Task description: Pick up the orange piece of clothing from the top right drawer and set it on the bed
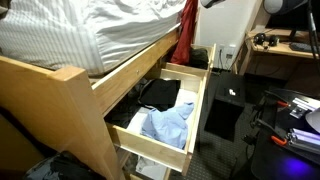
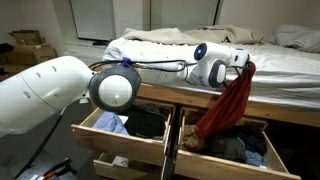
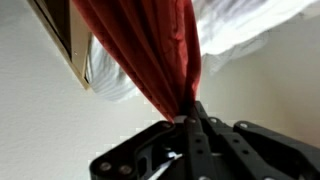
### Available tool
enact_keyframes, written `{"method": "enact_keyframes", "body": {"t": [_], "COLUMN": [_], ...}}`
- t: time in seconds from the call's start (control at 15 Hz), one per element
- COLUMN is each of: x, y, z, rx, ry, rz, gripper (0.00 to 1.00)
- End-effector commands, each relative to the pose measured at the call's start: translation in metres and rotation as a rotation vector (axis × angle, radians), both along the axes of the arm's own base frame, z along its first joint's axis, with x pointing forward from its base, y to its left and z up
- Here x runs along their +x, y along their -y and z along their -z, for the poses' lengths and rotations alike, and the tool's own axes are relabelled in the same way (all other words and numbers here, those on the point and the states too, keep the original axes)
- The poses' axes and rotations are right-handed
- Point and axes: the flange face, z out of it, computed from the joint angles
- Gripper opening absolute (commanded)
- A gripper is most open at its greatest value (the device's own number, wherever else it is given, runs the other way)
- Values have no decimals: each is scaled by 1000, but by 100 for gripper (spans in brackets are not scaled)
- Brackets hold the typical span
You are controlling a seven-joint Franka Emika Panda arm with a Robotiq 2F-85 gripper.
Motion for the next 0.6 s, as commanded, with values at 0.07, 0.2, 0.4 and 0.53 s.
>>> {"method": "enact_keyframes", "body": {"t": [0.07,0.2,0.4,0.53], "x": [-18,-27,-44,-57], "y": [-18,-34,-65,-95], "z": [-102,-150,-222,-270], "rx": [-51,-74,-132,-188], "ry": [143,211,324,391], "rz": [-51,-82,-144,-194], "gripper": [0,0,0,0]}}
